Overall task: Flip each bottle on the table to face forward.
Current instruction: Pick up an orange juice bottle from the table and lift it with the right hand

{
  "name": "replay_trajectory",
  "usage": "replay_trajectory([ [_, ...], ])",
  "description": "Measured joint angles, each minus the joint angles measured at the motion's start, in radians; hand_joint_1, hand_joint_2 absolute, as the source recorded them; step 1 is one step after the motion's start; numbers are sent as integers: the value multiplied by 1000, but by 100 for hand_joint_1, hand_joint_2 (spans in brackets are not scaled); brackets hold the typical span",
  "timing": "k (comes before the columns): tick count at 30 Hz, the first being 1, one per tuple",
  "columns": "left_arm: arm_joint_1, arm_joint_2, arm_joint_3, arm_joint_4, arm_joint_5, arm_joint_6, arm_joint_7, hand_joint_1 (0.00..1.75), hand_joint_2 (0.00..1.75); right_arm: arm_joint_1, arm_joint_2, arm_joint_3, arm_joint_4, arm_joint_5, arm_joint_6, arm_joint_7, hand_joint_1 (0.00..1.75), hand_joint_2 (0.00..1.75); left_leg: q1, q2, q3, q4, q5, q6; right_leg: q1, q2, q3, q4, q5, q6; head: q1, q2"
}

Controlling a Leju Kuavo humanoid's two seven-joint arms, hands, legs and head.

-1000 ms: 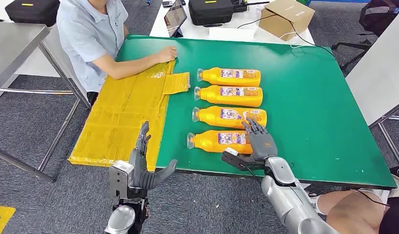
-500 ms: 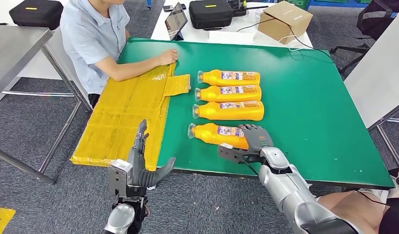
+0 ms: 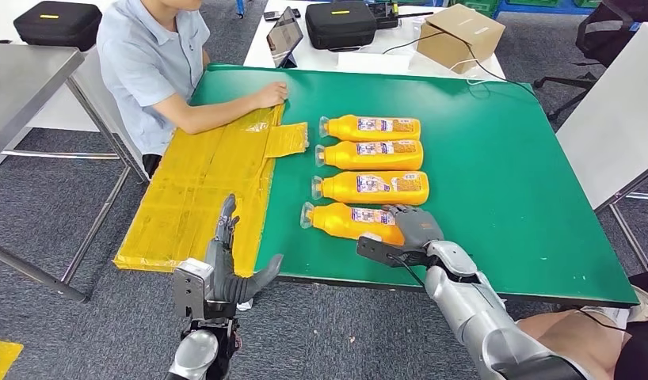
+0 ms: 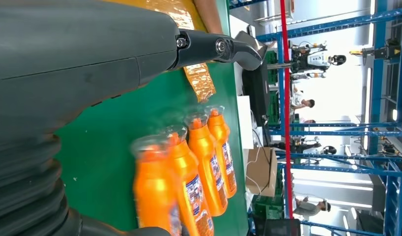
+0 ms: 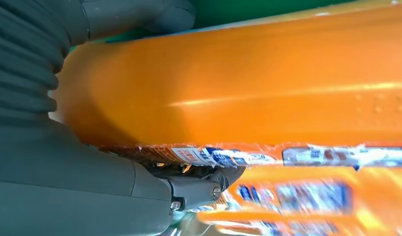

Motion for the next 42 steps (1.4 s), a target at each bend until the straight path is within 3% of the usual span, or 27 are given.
replay_trajectory([
  [2, -2, 0, 1, 2, 12, 6, -2, 0, 175, 33, 8, -32, -28, -88, 1, -89, 175, 175, 0, 2, 1, 0, 0, -1, 0, 3, 4, 0, 1, 0, 0, 0],
  [6, -6, -2, 5, 9, 45, 16, 4, 0, 175, 83, 22, -72, -85, -174, -13, -154, 175, 175, 0, 3, 1, 0, 0, -1, 1, 3, 4, 0, 0, 0, 0, 0],
  [12, -6, -9, 21, 34, 191, -19, 102, 0, 175, 234, 76, -118, -334, -378, -172, -236, 175, 175, 0, 1, -11, 0, 3, 0, 1, 2, -5, 2, 1, 0, -1, 0],
  [17, -5, -7, 6, 64, 185, -96, 120, 0, 175, 300, 124, -136, -550, -516, -253, -284, 175, 175, 0, 1, -16, 0, 3, 0, 0, 2, -11, 2, 1, 0, -1, 0],
  [24, -5, 0, -17, 75, 170, -116, 119, 0, 175, 339, 157, -141, -673, -546, -262, -303, 175, 175, 0, 0, -21, 0, 3, 0, -1, 2, -15, 1, 0, 0, -1, 0],
  [36, -5, 3, -22, 81, 163, -126, 118, 0, 175, 352, 165, -143, -708, -551, -263, -311, 175, 175, 0, -1, -22, 0, 3, 0, 0, 2, -16, 1, 0, 0, -1, 0],
  [42, -14, 16, -66, 83, 60, -222, 96, 0, 175, 342, 179, -107, -696, -547, -141, -317, 175, 175, 0, -1, -23, 0, 3, 0, 0, 1, -16, 2, 0, 0, -1, 0],
])
